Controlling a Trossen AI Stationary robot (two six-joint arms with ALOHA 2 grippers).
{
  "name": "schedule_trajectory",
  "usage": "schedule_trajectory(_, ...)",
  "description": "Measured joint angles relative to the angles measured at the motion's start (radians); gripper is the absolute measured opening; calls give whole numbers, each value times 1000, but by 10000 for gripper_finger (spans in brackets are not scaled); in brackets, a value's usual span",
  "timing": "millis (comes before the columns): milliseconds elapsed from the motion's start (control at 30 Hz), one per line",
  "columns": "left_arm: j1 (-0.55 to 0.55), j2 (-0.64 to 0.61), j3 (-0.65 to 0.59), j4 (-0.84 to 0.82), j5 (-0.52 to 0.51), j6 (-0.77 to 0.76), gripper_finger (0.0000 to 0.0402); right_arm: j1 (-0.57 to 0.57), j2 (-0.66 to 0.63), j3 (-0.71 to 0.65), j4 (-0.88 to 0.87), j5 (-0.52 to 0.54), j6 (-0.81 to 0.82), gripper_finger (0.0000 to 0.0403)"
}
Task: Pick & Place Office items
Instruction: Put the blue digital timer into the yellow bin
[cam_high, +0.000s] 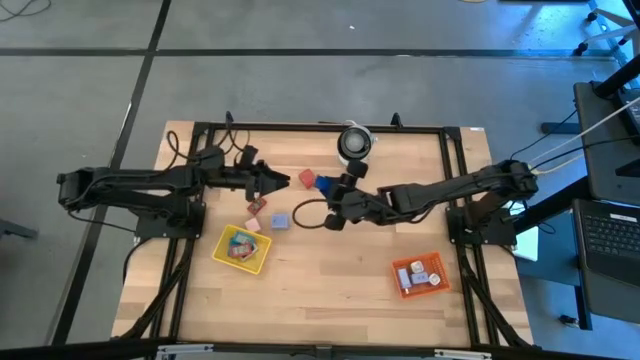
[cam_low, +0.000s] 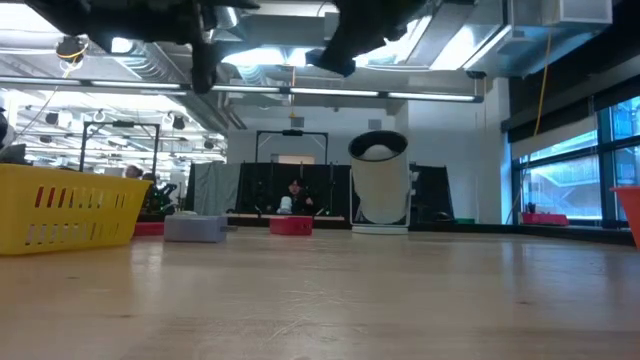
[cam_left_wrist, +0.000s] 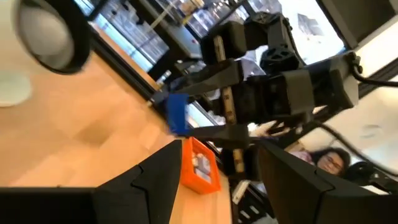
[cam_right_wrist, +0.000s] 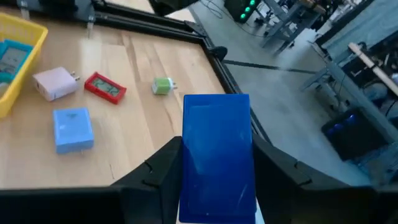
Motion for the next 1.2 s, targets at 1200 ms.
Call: schedule_trajectory(1200, -42, 53, 22, 7, -63, 63, 244, 20, 125, 195, 36, -16, -160, 155)
